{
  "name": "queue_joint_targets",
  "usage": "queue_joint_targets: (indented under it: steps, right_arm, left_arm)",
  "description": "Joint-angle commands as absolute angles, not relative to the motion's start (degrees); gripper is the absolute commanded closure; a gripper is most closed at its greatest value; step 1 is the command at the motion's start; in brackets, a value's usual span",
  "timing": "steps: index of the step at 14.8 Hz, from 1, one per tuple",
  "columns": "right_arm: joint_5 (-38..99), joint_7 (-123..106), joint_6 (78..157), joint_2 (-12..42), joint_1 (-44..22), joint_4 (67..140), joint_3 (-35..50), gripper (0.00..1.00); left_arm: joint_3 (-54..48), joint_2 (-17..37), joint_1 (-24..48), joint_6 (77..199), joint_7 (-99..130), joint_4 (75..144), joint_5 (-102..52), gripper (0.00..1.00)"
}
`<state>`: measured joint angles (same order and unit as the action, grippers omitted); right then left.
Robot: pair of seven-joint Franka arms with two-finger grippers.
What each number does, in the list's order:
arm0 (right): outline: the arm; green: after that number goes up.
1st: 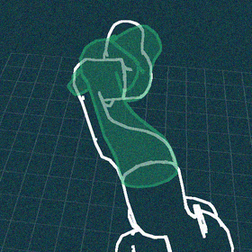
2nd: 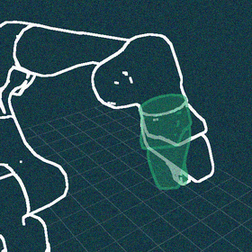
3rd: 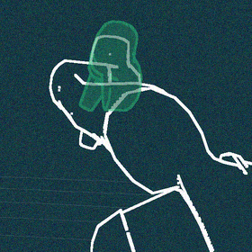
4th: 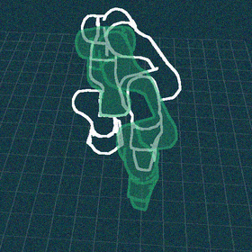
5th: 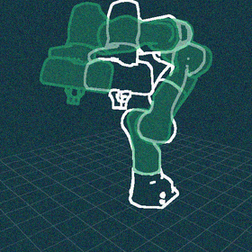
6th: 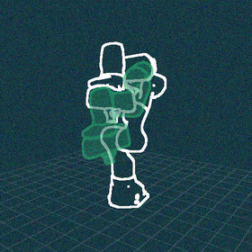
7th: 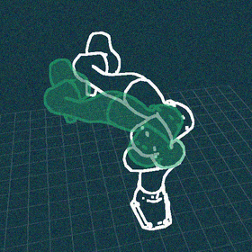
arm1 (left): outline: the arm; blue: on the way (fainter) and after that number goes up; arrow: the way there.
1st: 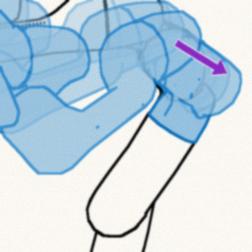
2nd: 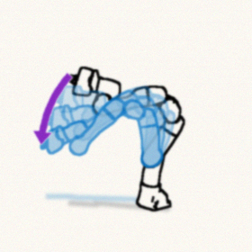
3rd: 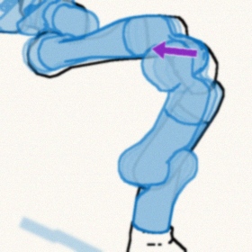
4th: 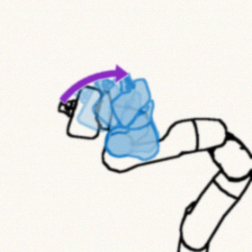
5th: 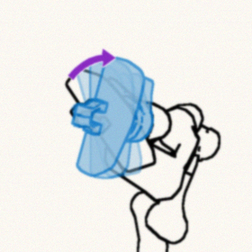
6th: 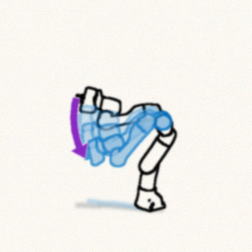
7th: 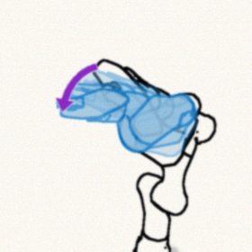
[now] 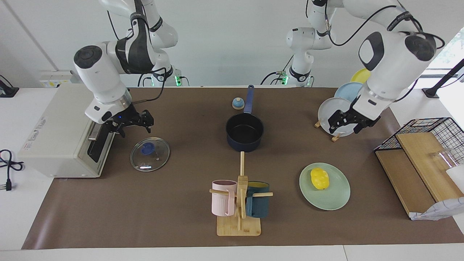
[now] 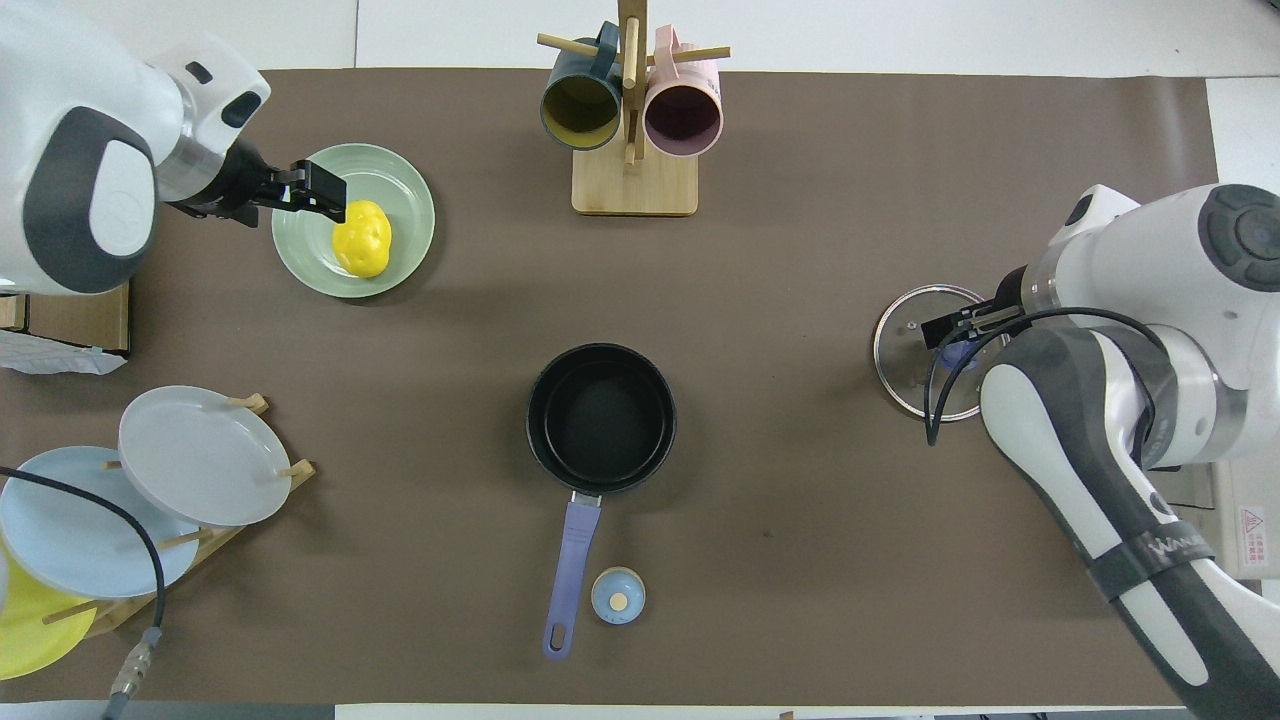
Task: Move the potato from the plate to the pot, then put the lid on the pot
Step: 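Reach the left gripper to the potato while the right gripper reaches the lid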
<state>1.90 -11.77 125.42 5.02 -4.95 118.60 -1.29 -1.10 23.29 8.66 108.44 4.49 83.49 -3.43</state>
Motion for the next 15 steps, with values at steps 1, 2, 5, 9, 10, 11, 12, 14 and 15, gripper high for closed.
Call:
queue_joint_targets:
  steps: [1,2,5,9,10,11,12,14,15]
  right_arm:
    - [3.25,-14.94,132.00,3.60,-4.57,124.44,-1.23,0.00]
    - [3.25,-15.03,132.62,4.21,-4.57,124.63,-1.14,0.00]
    - [3.25,-14.94,134.47,5.89,-4.48,124.72,-1.23,0.00]
    - [3.34,-14.50,136.23,8.08,-3.78,124.72,-1.23,0.00]
    - [3.34,-14.50,136.23,8.09,-3.61,124.72,-1.23,0.00]
    - [3.34,-14.41,136.40,8.09,-3.60,124.89,-1.23,0.00]
    - [3.34,-14.50,136.75,8.00,-3.60,125.59,-1.23,0.00]
    - [3.34,-14.50,136.76,7.82,-3.60,125.95,-1.23,0.00]
    - [3.34,-14.50,136.76,7.82,-3.52,125.95,-1.23,0.00]
  left_arm:
    - [-0.53,29.60,9.23,111.86,5.01,79.37,-0.18,0.00]
    - [-0.44,31.71,9.23,113.97,5.01,79.19,-0.09,0.00]
    - [-0.62,34.18,9.23,116.89,4.83,79.28,2.72,0.00]
    - [-0.62,35.24,9.23,119.97,4.83,79.80,2.73,0.00]
    - [-0.62,35.24,9.40,120.32,4.83,80.07,2.72,0.00]
    - [-0.62,35.16,9.49,120.50,4.75,81.03,2.81,0.00]
    - [-0.62,35.16,9.49,120.76,4.75,81.64,3.07,0.00]
    - [-0.62,34.98,9.75,121.37,4.75,82.87,3.16,0.00]
    - [-0.62,34.63,10.10,121.72,4.75,83.84,3.16,0.00]
